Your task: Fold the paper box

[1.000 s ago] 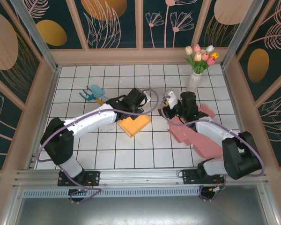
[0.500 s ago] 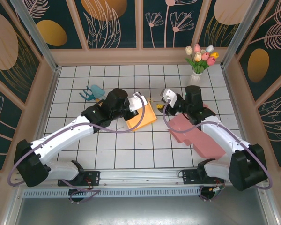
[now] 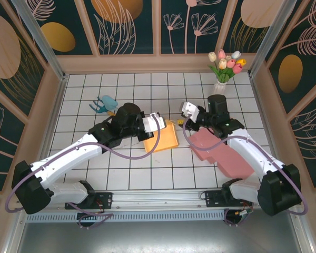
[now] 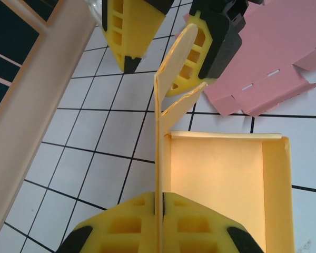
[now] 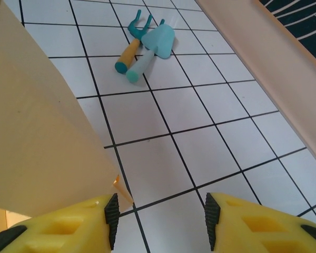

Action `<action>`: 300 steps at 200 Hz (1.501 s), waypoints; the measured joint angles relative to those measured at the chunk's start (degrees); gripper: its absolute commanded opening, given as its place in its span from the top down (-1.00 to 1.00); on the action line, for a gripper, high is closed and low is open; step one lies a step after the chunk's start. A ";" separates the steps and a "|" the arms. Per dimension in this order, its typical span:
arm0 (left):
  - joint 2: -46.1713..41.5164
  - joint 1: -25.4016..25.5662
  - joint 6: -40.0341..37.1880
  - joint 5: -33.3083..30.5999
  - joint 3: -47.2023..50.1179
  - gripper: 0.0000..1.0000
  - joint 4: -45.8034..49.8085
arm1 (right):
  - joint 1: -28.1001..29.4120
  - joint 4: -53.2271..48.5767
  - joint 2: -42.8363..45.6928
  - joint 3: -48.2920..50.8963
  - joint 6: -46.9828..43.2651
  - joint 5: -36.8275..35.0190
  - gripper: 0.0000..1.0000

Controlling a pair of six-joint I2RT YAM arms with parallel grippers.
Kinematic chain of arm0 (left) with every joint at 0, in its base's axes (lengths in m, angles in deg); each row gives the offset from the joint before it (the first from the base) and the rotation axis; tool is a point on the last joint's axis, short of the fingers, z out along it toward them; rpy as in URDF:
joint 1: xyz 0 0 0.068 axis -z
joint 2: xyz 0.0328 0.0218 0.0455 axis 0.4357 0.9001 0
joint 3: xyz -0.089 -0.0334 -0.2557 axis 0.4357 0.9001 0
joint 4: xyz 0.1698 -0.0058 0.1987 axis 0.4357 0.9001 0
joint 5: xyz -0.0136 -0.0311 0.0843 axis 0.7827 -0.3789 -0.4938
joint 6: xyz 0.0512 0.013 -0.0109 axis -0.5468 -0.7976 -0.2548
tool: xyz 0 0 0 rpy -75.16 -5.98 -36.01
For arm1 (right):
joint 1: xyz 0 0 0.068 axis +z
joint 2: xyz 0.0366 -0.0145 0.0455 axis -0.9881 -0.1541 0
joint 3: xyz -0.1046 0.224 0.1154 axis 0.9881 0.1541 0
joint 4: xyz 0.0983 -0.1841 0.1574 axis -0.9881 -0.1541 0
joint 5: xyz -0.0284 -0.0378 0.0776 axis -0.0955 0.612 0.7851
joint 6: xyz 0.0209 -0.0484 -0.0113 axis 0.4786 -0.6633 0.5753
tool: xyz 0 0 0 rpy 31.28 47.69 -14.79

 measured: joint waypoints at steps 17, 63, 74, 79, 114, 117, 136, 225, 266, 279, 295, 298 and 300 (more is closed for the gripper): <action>-0.02 0.00 -0.28 0.33 0.02 1.00 0.00 | 0.15 -0.22 0.04 0.00 -0.07 1.05 0.05; -0.02 0.00 -0.59 2.23 0.35 1.00 -0.02 | 1.44 -0.63 0.04 0.00 -1.09 4.26 0.07; 0.00 0.00 -0.61 2.75 0.35 1.00 -0.02 | 1.68 -0.61 0.04 0.00 -1.11 5.49 0.08; 0.00 0.00 -0.61 2.91 0.35 1.00 -0.02 | 1.77 -0.61 0.04 0.00 -1.09 5.99 0.08; 0.00 0.00 -0.70 4.26 0.37 1.00 0.02 | 1.86 -0.61 0.04 0.00 -1.27 9.31 0.11; 0.00 -0.02 -0.72 4.28 0.37 1.00 0.04 | 1.86 -0.61 0.04 0.00 -1.29 9.46 0.11; -0.02 0.00 -1.05 4.52 0.61 1.00 0.11 | 1.92 -1.29 0.02 -0.02 -2.08 10.71 0.12; 0.33 -0.11 -1.77 3.87 1.27 1.00 0.59 | 4.70 -6.62 -0.55 -1.25 -5.55 13.44 0.09; 0.37 -0.11 -1.77 5.16 1.44 1.00 0.57 | 5.75 -6.58 -1.16 -1.25 -5.53 13.46 0.18; 0.37 -0.13 -1.77 5.46 1.64 1.00 0.57 | 6.16 -6.60 -1.60 -1.25 -5.55 13.46 0.24; 0.37 -0.13 -1.77 5.70 1.81 1.00 0.57 | 6.58 -6.58 -2.05 -1.25 -5.84 13.49 0.33; 0.37 -0.13 -1.77 5.75 1.84 1.00 0.59 | 6.67 -6.58 -2.12 -1.25 -5.81 13.49 0.36; 0.37 -0.15 -1.77 5.75 1.86 1.00 0.59 | 6.71 -6.58 -2.14 -1.25 -5.88 13.49 0.38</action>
